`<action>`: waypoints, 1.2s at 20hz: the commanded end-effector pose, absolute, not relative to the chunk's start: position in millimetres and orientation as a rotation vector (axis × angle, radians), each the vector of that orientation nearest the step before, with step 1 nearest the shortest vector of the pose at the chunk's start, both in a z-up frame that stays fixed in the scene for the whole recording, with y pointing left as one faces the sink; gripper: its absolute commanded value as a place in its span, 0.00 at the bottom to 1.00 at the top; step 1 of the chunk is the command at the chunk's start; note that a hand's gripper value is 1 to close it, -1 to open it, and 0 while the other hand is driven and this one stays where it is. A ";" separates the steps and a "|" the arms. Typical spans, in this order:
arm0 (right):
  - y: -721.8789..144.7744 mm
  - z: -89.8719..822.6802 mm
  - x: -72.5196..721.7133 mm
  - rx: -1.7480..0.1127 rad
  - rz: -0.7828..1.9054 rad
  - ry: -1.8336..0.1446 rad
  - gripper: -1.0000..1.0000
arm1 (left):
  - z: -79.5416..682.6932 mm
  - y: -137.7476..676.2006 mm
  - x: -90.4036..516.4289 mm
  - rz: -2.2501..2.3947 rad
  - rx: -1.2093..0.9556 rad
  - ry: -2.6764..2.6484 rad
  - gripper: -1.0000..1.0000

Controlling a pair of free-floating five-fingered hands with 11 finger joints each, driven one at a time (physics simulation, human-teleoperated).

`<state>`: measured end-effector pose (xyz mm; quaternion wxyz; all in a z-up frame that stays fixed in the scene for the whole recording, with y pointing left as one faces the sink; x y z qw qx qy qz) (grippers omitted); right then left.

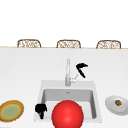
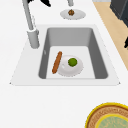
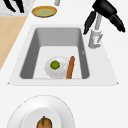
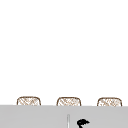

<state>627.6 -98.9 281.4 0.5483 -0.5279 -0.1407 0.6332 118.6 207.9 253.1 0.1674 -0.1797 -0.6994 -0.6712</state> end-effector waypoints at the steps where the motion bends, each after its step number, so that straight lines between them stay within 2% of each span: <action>1: -105.1 278.9 614.9 -1.153 1.476 -0.439 0.00 | 253.1 207.9 118.6 -1.910 -0.511 -1.990 0.50; 24: -118.5 218.8 535.5 -0.809 1.585 -0.797 0.00 | 253.1 207.9 118.6 -1.910 -0.511 -1.990 0.50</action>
